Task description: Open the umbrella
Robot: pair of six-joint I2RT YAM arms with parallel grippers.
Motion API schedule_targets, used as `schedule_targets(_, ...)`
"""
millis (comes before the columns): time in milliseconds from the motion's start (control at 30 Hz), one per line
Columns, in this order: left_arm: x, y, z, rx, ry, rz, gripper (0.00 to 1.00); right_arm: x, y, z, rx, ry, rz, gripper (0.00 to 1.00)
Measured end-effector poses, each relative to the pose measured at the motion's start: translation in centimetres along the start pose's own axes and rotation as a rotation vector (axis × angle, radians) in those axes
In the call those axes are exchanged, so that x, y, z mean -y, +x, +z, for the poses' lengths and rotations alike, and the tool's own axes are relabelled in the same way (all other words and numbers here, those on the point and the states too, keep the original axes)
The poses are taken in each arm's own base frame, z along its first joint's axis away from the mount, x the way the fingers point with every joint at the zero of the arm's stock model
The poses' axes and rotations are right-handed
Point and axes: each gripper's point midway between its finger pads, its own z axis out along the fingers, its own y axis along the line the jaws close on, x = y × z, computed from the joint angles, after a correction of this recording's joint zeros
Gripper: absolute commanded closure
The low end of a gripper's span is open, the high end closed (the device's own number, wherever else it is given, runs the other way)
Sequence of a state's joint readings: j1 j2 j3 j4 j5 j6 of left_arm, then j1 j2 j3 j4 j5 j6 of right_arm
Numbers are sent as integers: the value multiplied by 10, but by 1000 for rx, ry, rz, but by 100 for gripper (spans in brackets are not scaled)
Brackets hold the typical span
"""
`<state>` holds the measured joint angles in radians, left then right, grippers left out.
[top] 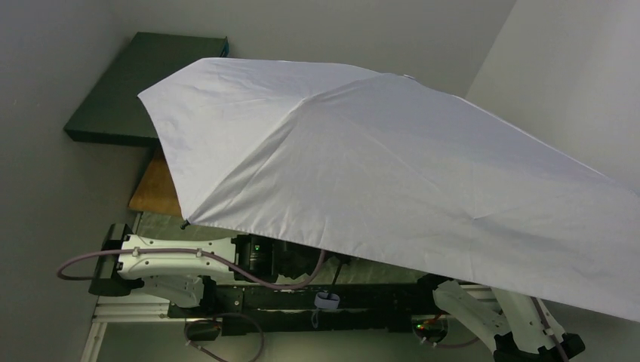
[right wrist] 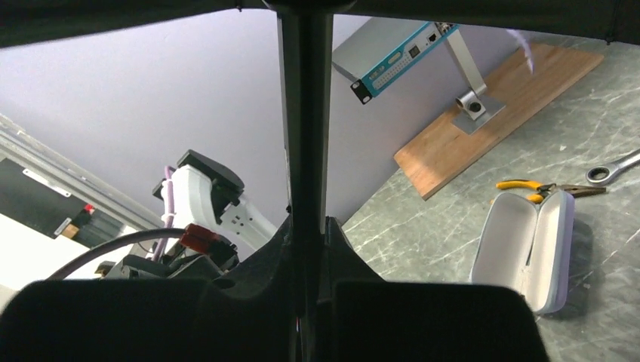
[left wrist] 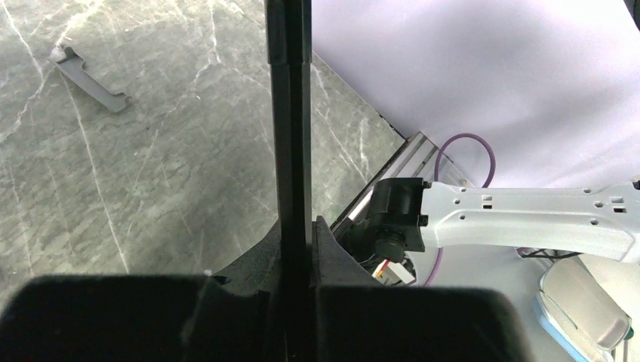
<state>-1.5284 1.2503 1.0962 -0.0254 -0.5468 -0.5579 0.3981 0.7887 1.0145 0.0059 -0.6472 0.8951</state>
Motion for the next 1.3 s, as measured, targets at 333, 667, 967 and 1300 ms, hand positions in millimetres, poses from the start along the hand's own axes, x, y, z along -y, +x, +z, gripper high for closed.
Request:
schedule_targets(333, 4, -5, 1, 13, 7, 7, 31, 12, 5, 2, -33, 50, 20, 100)
schedule_targets(667, 10, -42, -16, 101, 46, 7, 34, 30, 26, 3, -135, 105, 77, 100)
schedule_targets(967, -3, -75, -11, 166, 11, -8, 45, 17, 28, -1, -159, 64, 86, 100)
schedule_targets(1300, -3, -76, 20, 143, -4, -8, 69, 2, 27, -6, -161, 30, 91, 100)
